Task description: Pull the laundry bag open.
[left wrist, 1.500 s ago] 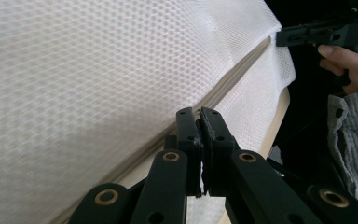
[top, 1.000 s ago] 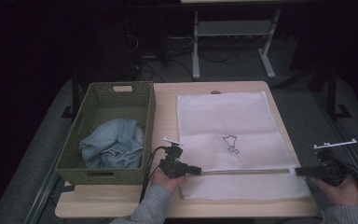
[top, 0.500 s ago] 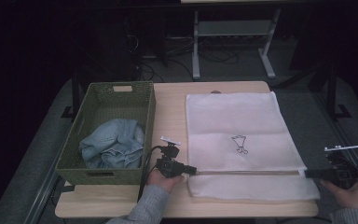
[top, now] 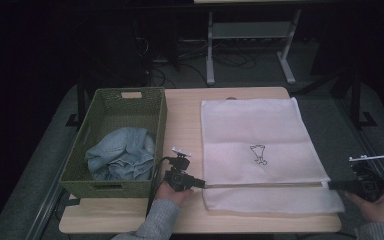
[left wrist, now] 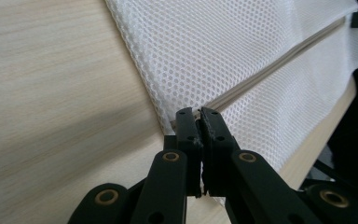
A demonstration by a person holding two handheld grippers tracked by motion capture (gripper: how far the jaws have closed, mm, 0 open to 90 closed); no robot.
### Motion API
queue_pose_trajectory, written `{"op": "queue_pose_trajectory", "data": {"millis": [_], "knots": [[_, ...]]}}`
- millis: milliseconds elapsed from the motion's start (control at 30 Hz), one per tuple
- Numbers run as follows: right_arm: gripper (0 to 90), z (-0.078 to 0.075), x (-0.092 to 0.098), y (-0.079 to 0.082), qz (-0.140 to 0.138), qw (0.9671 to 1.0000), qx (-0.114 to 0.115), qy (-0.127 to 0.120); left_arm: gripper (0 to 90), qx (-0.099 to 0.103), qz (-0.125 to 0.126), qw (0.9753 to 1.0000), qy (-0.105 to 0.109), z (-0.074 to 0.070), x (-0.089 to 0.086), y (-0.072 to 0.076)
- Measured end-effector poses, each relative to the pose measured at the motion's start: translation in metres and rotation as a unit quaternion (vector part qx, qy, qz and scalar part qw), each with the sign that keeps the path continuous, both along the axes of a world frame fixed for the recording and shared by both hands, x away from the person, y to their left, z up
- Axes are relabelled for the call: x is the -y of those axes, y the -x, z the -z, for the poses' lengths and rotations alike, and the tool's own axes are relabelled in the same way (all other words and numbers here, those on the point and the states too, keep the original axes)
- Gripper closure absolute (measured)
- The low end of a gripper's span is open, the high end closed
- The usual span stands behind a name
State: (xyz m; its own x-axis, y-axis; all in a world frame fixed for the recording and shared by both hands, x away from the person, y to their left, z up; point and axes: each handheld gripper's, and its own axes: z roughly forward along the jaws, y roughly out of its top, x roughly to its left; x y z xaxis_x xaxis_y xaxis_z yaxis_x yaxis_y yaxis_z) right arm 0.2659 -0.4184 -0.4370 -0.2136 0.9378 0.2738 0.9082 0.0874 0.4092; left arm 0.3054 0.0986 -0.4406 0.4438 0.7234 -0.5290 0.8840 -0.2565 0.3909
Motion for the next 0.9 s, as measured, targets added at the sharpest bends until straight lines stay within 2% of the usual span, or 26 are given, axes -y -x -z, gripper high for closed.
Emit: {"op": "queue_pose_trajectory", "data": {"millis": [167, 467, 567, 667, 767, 900], "knots": [[83.6, 0.001, -0.005, -0.002, -0.007, 1.0000, 0.000, 0.003, 87.5, 0.012, -0.007, 0.9997, -0.020, 0.000, -0.001, 0.002], [83.6, 0.000, -0.005, -0.002, -0.004, 1.0000, 0.003, 0.002, 87.4, 0.018, -0.011, 0.9994, -0.026, -0.003, -0.001, 0.005], [83.5, 0.000, -0.007, -0.002, -0.006, 1.0000, 0.003, 0.007, 87.2, 0.028, -0.014, 0.9991, -0.027, -0.005, 0.001, 0.008], [83.5, -0.001, -0.009, -0.002, -0.013, 0.9998, 0.009, 0.009, 84.2, 0.041, -0.019, 0.9984, -0.033, -0.009, 0.001, 0.010], [83.5, -0.002, -0.012, -0.003, -0.023, 0.9996, 0.015, 0.006, 76.0, 0.038, -0.027, 0.9985, -0.028, -0.012, 0.000, 0.011], [83.1, 0.000, -0.020, -0.006, -0.043, 0.9990, 0.012, -0.005, 74.1, 0.042, -0.020, 0.9985, -0.028, -0.015, 0.001, 0.014]]}}
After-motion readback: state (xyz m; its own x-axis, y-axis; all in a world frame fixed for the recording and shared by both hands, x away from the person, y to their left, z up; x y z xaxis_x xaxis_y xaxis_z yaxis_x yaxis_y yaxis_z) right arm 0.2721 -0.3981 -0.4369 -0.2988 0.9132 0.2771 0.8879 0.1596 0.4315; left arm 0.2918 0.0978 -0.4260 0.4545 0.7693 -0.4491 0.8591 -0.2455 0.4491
